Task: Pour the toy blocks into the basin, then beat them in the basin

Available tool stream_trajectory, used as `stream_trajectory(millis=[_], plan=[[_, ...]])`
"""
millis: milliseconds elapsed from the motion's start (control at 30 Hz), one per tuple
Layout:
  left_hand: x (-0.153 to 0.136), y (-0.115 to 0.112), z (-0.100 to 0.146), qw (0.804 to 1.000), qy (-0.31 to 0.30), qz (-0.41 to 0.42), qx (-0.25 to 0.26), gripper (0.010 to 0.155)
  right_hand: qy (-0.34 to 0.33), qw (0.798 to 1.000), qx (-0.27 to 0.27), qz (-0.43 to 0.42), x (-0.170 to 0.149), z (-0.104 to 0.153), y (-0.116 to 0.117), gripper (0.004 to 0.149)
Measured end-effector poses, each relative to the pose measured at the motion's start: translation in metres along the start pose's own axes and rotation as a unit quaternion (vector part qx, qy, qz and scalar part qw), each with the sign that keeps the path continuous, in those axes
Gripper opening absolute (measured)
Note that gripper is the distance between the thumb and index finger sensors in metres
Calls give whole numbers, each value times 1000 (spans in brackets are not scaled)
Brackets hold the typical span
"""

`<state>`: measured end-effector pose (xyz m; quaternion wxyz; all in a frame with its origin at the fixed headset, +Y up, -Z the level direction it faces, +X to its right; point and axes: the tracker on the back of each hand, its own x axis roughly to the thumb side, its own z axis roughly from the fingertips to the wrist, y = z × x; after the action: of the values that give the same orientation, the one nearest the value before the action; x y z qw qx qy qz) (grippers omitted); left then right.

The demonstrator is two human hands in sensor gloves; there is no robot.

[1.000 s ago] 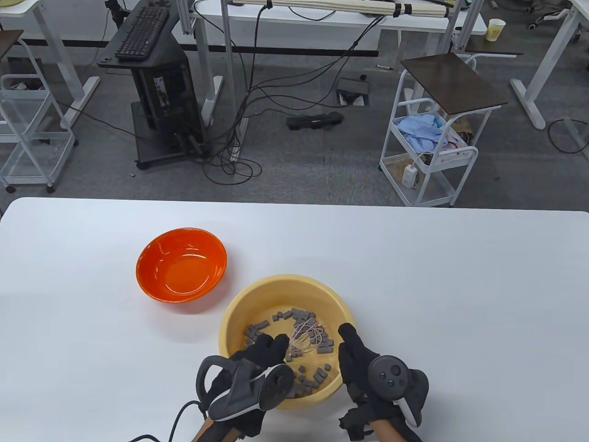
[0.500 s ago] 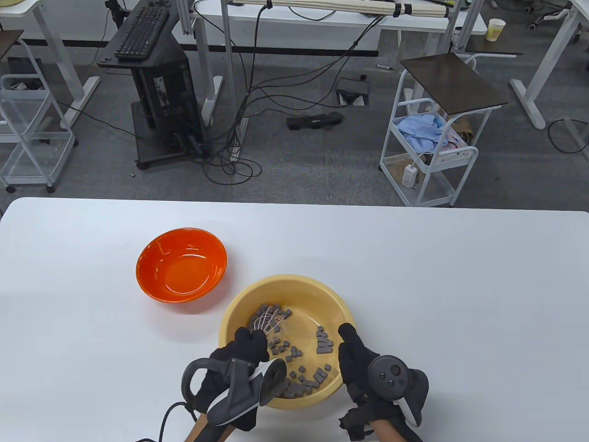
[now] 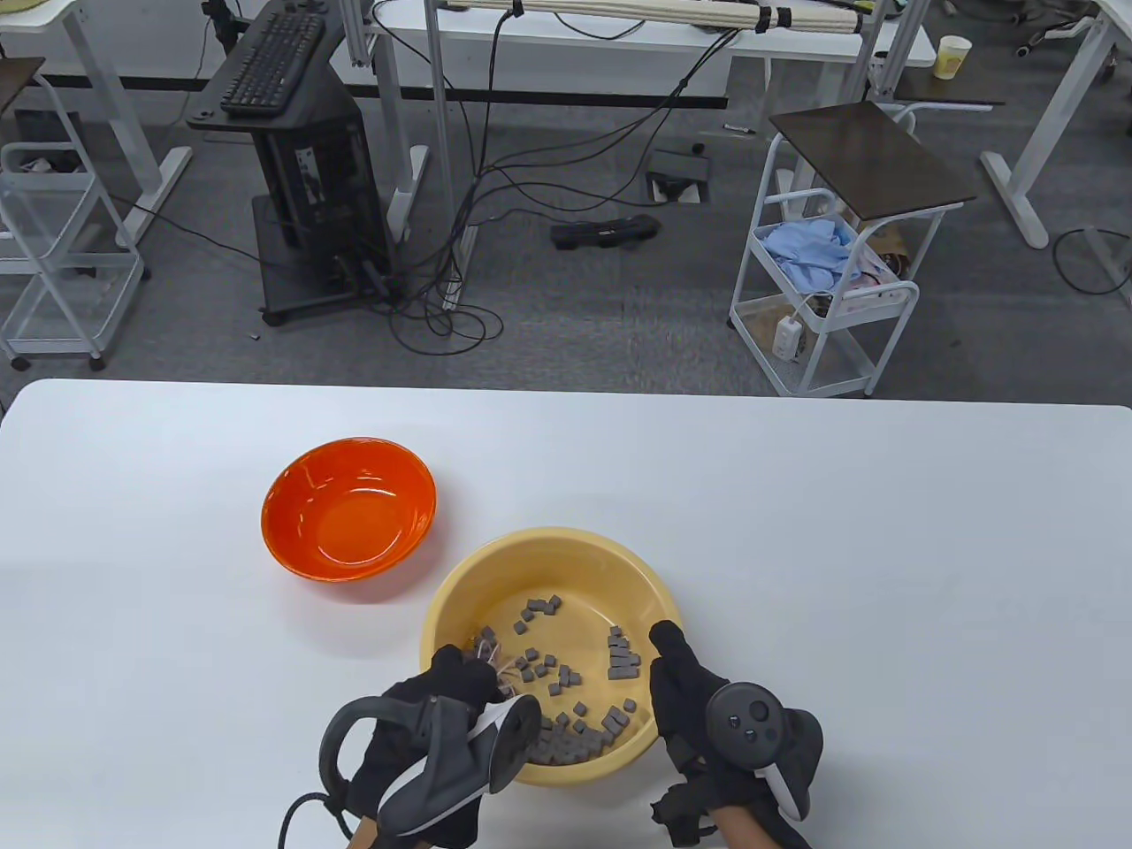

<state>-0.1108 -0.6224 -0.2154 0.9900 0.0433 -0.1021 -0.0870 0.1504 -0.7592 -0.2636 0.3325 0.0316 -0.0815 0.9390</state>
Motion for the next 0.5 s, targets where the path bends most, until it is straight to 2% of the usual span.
stream_trajectory(millis=[300,433,500], plan=[[-4,5,4,997,-35,63,18,39,1,1000,-1,0,0,0,0,42],[-2,1,1,990,-66,128,7,40,1,1000,-1,0,0,0,0,42],[1,-2,-1,988,-77,131,-9,40,1,1000,-1,0,0,0,0,42]])
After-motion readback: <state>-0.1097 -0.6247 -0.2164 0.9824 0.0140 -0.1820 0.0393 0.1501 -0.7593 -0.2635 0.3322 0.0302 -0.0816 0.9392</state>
